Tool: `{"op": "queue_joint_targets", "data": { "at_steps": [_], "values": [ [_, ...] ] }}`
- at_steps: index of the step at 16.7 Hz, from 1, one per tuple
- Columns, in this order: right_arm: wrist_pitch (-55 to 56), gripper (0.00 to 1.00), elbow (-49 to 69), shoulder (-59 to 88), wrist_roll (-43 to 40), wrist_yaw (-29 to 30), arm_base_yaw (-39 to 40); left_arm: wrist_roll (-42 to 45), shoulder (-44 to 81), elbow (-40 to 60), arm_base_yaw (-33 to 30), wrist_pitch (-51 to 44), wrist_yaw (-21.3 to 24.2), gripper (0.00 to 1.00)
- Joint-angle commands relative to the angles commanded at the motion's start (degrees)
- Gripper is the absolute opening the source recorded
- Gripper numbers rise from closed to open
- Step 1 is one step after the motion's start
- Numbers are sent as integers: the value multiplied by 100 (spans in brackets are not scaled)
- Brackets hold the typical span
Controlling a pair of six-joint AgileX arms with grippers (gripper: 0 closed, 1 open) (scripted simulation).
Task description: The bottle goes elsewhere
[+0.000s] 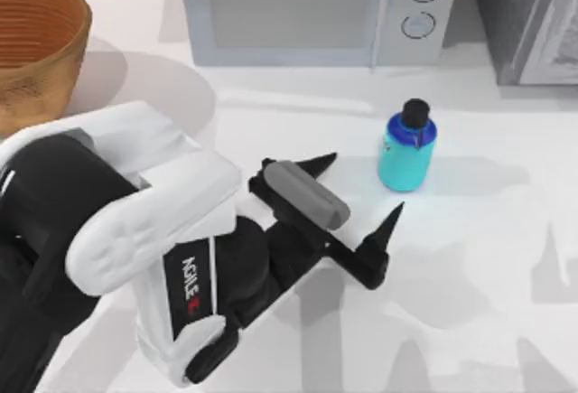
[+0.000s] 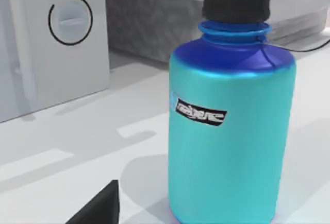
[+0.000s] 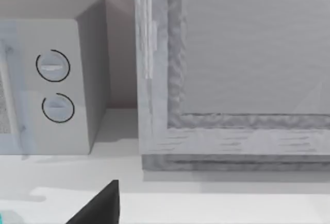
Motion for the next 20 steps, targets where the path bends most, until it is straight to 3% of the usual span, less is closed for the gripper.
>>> {"op": "queue_joint_targets", "data": {
  "at_steps": [5, 14, 20],
  "values": [
    [0, 100, 0, 0, 0, 0, 0, -1, 53, 203, 8, -167, -1, 100],
    [0, 100, 0, 0, 0, 0, 0, -8, 650, 2428, -73, -1759, -67, 100],
    [0, 100, 0, 0, 0, 0, 0, -9, 691, 2610, -79, -1917, -73, 100]
  ]
}}
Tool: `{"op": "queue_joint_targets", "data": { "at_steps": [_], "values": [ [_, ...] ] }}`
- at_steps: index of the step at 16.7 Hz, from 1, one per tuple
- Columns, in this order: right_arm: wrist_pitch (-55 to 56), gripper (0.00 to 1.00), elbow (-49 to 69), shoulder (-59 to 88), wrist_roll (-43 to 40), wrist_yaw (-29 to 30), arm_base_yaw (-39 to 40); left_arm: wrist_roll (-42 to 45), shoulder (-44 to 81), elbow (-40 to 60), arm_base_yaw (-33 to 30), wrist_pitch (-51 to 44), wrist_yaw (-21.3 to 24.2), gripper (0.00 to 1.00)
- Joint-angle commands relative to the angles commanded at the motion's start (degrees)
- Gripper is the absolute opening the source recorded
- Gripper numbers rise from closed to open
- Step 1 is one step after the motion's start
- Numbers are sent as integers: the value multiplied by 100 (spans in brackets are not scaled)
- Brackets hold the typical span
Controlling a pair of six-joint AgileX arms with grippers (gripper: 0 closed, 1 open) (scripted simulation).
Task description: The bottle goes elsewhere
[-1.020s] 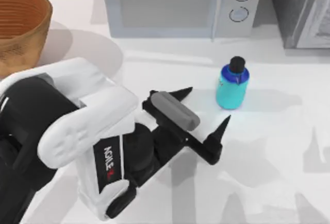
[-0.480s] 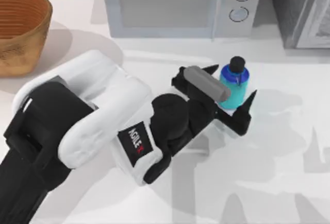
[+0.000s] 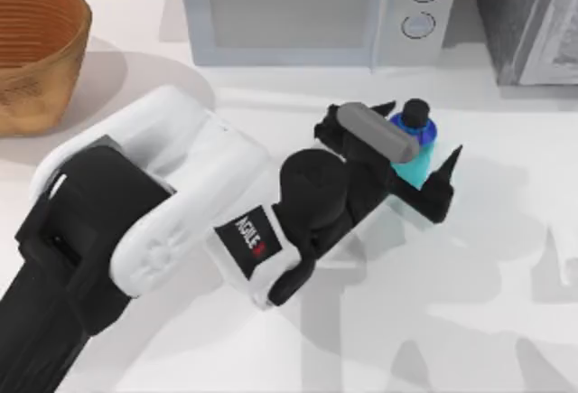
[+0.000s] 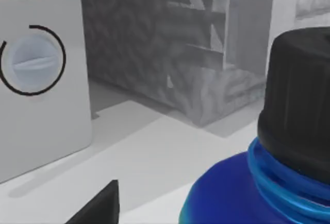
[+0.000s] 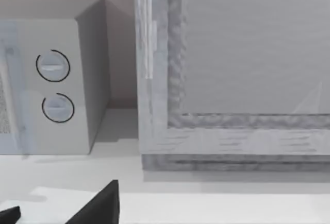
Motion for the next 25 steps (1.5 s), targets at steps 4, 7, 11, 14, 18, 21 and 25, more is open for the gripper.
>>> {"op": "queue_joint_targets", "data": {
  "at_steps": [4, 7, 11, 14, 18, 21, 25],
  "values": [
    [0, 100, 0, 0, 0, 0, 0, 0, 0, 0, 0, 0, 0, 70],
    [0, 100, 0, 0, 0, 0, 0, 0, 0, 0, 0, 0, 0, 47],
    [0, 100, 0, 0, 0, 0, 0, 0, 0, 0, 0, 0, 0, 17],
    [0, 100, 0, 0, 0, 0, 0, 0, 0, 0, 0, 0, 0, 0],
    [0, 100, 0, 0, 0, 0, 0, 0, 0, 0, 0, 0, 0, 0],
    [0, 100, 0, 0, 0, 0, 0, 0, 0, 0, 0, 0, 0, 0],
    [0, 100, 0, 0, 0, 0, 0, 13, -76, -172, 218, 115, 206, 0]
  ]
}}
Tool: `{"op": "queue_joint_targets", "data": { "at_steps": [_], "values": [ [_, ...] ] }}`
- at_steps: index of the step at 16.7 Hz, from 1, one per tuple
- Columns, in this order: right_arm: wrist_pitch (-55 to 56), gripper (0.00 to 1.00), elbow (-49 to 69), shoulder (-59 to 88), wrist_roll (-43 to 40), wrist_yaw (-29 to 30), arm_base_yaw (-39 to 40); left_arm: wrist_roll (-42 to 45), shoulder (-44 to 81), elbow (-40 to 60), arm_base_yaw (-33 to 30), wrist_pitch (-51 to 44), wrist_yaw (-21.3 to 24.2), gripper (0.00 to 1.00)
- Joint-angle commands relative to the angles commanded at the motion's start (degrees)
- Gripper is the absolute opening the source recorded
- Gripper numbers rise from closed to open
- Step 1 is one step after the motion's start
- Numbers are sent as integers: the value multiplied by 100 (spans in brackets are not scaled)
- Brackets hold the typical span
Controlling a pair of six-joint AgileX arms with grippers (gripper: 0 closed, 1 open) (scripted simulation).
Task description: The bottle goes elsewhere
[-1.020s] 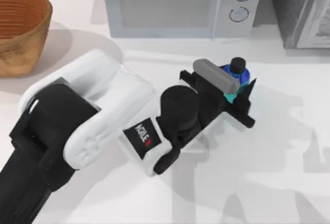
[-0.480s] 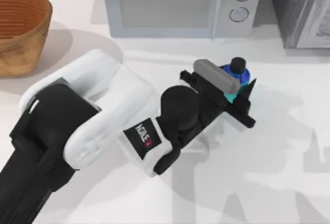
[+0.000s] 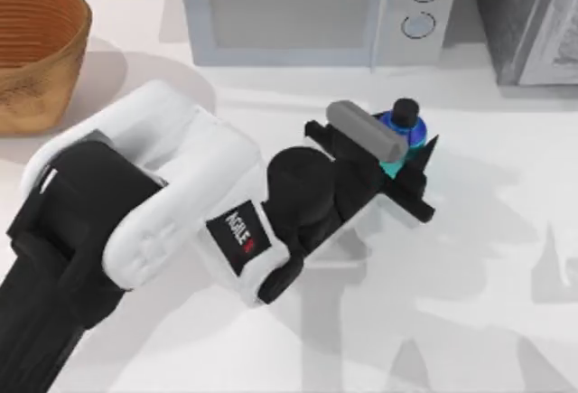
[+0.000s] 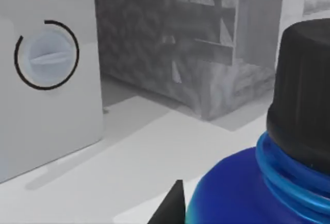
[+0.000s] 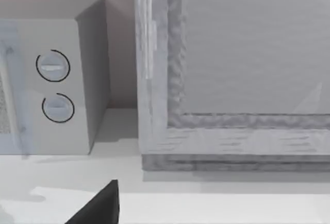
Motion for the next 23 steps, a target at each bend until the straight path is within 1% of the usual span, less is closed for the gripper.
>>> {"op": "queue_joint_targets", "data": {
  "at_steps": [2, 4, 11, 13, 14, 15, 17, 21, 23],
  "values": [
    [0, 100, 0, 0, 0, 0, 0, 7, -124, -337, 420, 195, 417, 0],
    [0, 100, 0, 0, 0, 0, 0, 16, -309, -811, 1058, 442, 1025, 0],
    [0, 100, 0, 0, 0, 0, 0, 61, -1275, -2913, 4020, 1443, 3823, 0],
    [0, 100, 0, 0, 0, 0, 0, 72, -1555, -3422, 4652, 1679, 4449, 0],
    [0, 100, 0, 0, 0, 0, 0, 77, -1676, -3625, 4878, 1773, 4675, 0],
    [0, 100, 0, 0, 0, 0, 0, 80, -1776, -3782, 5043, 1843, 4840, 0],
    [0, 100, 0, 0, 0, 0, 0, 84, -1875, -3926, 5189, 1909, 4988, 0],
    [0, 100, 0, 0, 0, 0, 0, 94, -1841, -3908, 5166, 1893, 4970, 0],
    [0, 100, 0, 0, 0, 0, 0, 88, -1740, -3820, 5098, 1893, 4878, 0]
  ]
}}
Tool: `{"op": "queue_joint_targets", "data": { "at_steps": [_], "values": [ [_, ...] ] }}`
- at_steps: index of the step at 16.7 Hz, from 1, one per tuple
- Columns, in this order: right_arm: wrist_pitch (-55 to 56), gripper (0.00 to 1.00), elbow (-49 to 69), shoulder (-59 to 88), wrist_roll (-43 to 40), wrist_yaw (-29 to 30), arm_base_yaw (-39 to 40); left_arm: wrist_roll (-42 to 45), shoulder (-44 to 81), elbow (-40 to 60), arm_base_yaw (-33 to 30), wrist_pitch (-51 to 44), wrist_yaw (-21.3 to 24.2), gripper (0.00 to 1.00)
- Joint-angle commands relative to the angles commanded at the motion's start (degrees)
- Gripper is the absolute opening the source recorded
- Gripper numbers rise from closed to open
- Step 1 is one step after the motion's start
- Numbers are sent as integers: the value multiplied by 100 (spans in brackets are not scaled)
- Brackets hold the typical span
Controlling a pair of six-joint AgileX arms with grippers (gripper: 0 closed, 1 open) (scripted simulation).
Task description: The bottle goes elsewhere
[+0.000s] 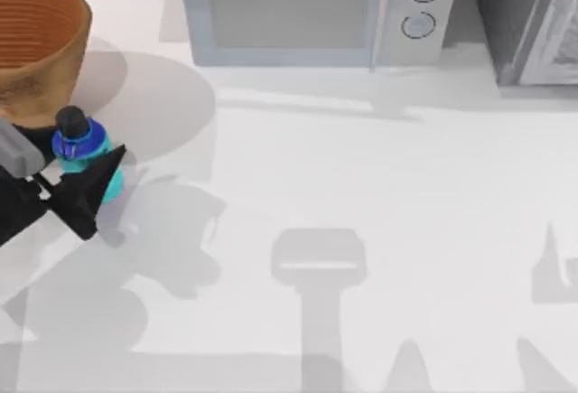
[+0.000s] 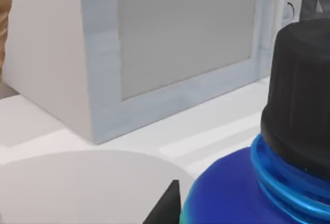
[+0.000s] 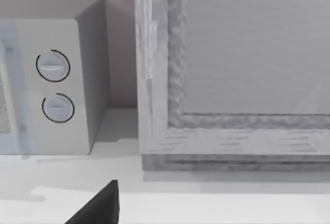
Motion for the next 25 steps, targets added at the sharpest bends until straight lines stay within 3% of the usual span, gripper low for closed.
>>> {"op": "queue_joint_targets", "data": {
  "at_steps": [6, 10, 23, 25],
  "values": [
    [0, 100, 0, 0, 0, 0, 0, -42, 869, 885, -752, 66, -722, 0],
    [0, 100, 0, 0, 0, 0, 0, -44, 911, 928, -794, 70, -762, 0],
    [0, 100, 0, 0, 0, 0, 0, -44, 911, 928, -794, 70, -762, 98],
    [0, 100, 0, 0, 0, 0, 0, -44, 911, 928, -794, 70, -762, 100]
  ]
}}
